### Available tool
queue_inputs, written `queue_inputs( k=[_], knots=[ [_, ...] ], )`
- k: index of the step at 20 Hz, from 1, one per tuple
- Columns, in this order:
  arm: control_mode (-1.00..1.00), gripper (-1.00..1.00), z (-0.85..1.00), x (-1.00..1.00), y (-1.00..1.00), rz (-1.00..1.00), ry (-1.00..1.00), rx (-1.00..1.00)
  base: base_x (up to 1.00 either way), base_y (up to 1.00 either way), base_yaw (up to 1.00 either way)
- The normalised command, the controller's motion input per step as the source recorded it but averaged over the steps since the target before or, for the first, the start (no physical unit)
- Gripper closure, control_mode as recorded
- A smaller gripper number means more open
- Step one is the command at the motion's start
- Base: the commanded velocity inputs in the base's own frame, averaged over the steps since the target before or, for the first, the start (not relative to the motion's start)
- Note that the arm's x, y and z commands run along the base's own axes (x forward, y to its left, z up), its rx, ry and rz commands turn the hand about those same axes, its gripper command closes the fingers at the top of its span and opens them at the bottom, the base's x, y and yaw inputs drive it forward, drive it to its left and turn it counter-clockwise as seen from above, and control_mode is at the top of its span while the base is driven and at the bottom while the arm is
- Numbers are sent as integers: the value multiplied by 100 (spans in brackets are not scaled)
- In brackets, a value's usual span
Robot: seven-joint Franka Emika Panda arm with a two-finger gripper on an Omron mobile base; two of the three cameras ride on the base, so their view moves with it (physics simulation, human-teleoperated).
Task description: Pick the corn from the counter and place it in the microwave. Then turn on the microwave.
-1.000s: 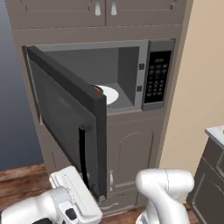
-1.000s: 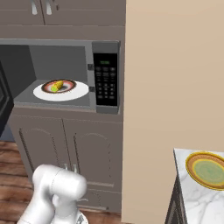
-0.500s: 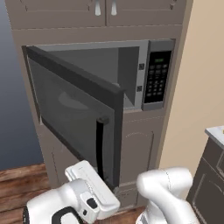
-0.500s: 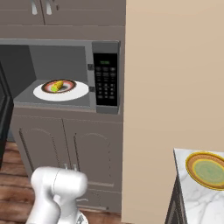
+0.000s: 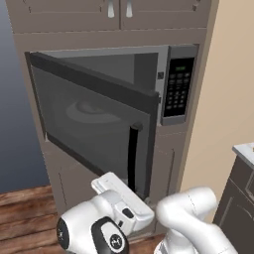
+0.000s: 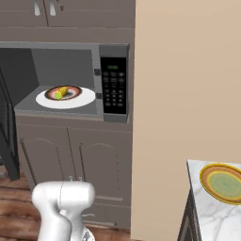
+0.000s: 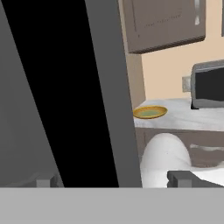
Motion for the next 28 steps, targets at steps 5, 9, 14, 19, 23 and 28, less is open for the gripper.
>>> queue_inputs(
  k=[5, 9, 14, 19, 23, 28],
  knots=[
    [-100, -100, 0, 33, -44, 9, 0, 2, 0, 0, 0],
    [-100, -100, 0, 32, -45, 8, 0, 2, 0, 0, 0],
    [-100, -100, 4, 28, -35, 8, 0, 0, 0, 0, 0],
    [-100, -100, 6, 26, -33, 8, -2, 0, 0, 0, 0],
    [-100, -100, 8, 30, -33, 8, -3, 0, 0, 0, 0],
    [-100, -100, 3, 32, -33, 8, -2, 0, 0, 0, 0]
  ],
)
